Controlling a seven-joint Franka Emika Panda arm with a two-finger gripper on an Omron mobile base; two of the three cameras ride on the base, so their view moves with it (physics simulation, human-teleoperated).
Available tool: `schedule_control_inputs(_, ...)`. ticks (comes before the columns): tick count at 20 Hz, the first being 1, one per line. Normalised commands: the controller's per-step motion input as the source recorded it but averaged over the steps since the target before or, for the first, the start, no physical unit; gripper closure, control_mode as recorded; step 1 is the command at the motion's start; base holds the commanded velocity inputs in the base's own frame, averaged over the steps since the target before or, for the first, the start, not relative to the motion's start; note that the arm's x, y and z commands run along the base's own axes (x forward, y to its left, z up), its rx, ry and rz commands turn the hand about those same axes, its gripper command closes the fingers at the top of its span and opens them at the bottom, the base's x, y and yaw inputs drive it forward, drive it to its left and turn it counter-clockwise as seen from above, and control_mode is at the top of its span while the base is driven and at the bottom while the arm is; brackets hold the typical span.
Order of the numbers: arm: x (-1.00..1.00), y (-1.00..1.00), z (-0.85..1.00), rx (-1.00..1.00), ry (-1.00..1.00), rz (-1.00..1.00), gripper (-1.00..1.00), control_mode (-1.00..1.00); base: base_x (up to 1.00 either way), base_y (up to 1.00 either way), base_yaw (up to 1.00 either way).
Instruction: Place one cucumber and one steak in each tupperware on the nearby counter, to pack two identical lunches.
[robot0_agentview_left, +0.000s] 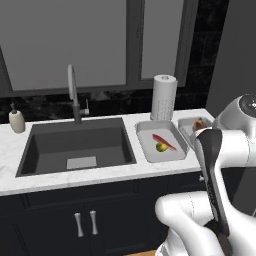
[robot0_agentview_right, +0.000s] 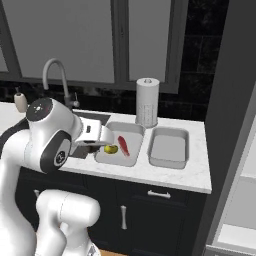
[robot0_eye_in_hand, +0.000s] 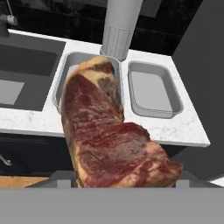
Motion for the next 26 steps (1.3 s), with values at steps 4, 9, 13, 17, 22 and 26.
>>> schedule_control_inputs(4,0.15,-0.49,0.01,0.00,-0.03,0.00,1.00,-1.00,0.00,0.00,0.00)
schedule_control_inputs(9,0.18,-0.60,0.03,0.00,-0.02,-0.03,1.00,-1.00,0.00,0.00,0.00)
schedule_control_inputs(13,0.39,-0.61,-0.02,0.00,-0.01,-0.06,1.00,-1.00,0.00,0.00,0.00)
schedule_control_inputs(17,0.59,-0.50,-0.09,0.00,0.00,-0.04,1.00,-1.00,0.00,0.00,0.00)
schedule_control_inputs(22,0.58,-0.23,-0.30,0.00,0.00,-0.01,1.00,-1.00,0.00,0.00,0.00)
schedule_control_inputs(26,0.50,-0.05,-0.40,0.00,0.00,0.00,1.00,-1.00,0.00,0.00,0.00)
